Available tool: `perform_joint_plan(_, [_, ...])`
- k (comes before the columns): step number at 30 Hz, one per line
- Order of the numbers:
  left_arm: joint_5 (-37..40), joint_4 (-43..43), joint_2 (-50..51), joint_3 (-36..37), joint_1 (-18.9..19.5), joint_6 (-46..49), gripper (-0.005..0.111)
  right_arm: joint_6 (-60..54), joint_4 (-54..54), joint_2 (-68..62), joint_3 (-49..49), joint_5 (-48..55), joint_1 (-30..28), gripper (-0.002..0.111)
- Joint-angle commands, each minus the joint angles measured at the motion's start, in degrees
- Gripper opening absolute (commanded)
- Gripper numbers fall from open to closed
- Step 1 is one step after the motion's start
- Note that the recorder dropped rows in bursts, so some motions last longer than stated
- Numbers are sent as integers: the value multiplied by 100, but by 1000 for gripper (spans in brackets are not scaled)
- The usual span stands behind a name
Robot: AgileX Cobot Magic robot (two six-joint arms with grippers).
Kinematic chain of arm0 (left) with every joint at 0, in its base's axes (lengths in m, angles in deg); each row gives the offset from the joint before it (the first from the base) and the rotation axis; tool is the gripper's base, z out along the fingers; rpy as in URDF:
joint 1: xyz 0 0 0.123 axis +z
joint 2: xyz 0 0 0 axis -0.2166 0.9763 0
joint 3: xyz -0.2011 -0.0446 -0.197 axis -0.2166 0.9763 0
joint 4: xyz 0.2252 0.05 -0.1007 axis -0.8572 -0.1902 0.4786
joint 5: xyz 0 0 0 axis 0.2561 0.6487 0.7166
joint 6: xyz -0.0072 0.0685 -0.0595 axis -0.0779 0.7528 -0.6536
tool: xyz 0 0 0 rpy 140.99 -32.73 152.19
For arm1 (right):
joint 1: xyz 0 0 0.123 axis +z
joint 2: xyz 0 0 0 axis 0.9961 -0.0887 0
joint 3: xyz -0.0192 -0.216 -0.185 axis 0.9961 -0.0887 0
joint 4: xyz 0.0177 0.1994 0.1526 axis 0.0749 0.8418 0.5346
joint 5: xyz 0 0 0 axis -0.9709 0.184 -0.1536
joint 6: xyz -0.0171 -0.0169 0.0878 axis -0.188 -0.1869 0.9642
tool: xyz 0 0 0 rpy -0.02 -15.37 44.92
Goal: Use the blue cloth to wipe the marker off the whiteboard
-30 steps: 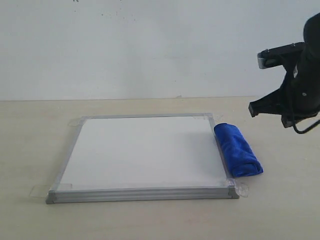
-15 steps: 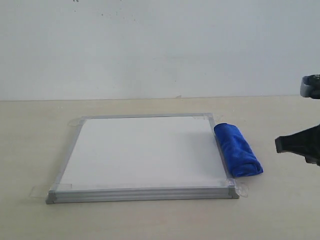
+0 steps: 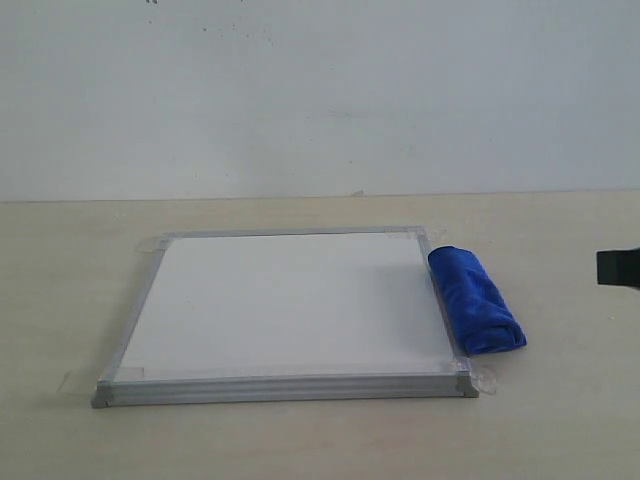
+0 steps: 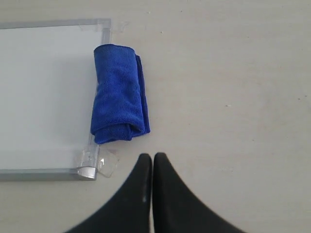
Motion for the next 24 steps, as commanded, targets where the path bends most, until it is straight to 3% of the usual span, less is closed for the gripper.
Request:
perform_joint_plan(1, [-25,9,-17,17,-9,30,4,27,-9,40,-21,-50,-10,0])
perform_joint_plan(19, [-25,9,-17,17,-9,30,4,5,-9,40,-21,-50,-10,0])
perform_joint_plan(24, [-25,9,-17,17,-9,30,4,-556,-262,184,-21,-26,-10,0])
